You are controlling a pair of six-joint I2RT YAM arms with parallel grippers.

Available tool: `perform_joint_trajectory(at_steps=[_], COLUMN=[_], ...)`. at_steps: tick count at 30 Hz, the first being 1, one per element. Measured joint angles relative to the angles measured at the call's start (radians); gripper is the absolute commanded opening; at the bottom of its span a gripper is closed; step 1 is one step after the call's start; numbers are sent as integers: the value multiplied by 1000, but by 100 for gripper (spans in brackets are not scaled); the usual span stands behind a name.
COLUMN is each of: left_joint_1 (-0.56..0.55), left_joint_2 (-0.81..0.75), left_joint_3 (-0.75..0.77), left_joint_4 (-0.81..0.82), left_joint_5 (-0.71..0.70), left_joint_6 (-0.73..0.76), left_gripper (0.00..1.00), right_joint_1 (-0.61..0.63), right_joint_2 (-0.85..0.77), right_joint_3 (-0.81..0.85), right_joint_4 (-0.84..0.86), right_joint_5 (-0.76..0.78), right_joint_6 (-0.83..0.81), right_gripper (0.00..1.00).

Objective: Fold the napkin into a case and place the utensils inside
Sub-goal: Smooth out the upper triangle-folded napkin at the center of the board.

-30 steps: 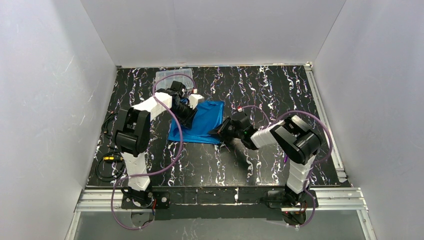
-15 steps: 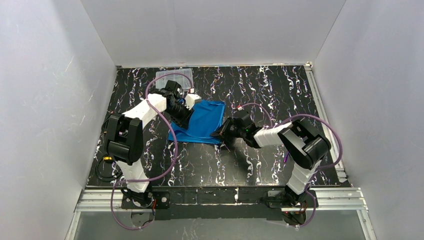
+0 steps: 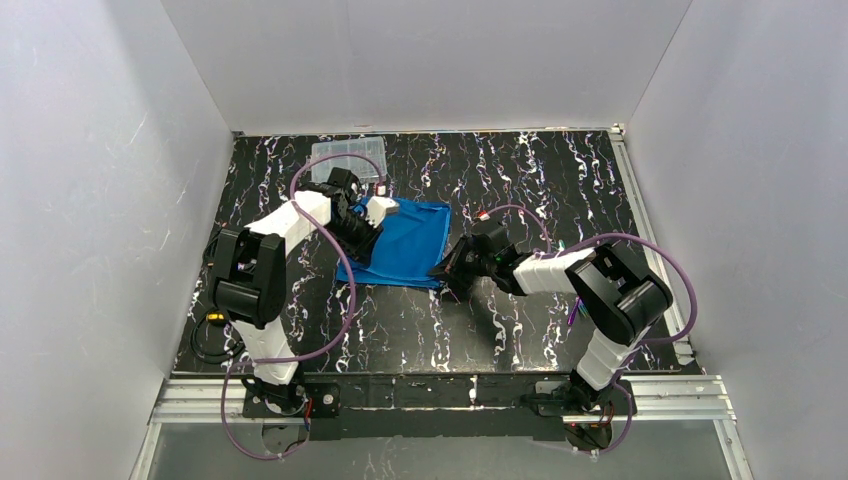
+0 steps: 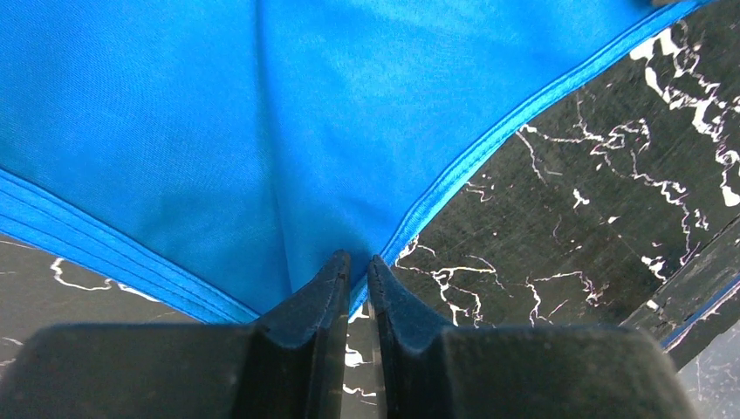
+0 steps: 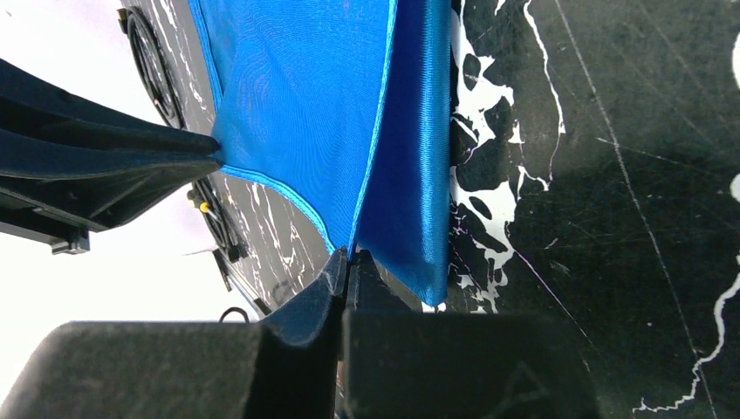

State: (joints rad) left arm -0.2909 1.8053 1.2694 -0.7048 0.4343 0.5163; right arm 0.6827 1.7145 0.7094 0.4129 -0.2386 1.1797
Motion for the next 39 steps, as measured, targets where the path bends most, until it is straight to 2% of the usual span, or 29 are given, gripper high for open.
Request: perform_joint_trajectory(at_steps=[13,20,25,27,33,36,39], left_joint_1=[25,27,41,58,101,105,105], left_joint_2=[-14,-19,-20,-20,-18,-14,-13], left_joint_3=[-133,-151,-153,-153,-150,-148,-148], left_joint_4=[36,56,56,50,33,28,20], left_joint_5=[-53,-61,-51,-39,1,18,32], left_joint_6=[63,75,75,75,75,75,75], left_gripper=[11,11,10,10,10,10,9], right_joint_1=[-2,-10,-16,-19,-24,-29,-48], right_joint_2=[11,26,44,51,54,48,34], right_joint_3=[0,-1,-4,-4,1,20,36], right_joint_4=[-14,-15,-16,-20,-13,-26,-79], right_joint_5=[-1,-4,-8,-11,-46,-61,-83], right_joint_6=[-8,-10,-21,-30,-44,-73,-113], right_gripper=[1,1,6,10,44,49,46])
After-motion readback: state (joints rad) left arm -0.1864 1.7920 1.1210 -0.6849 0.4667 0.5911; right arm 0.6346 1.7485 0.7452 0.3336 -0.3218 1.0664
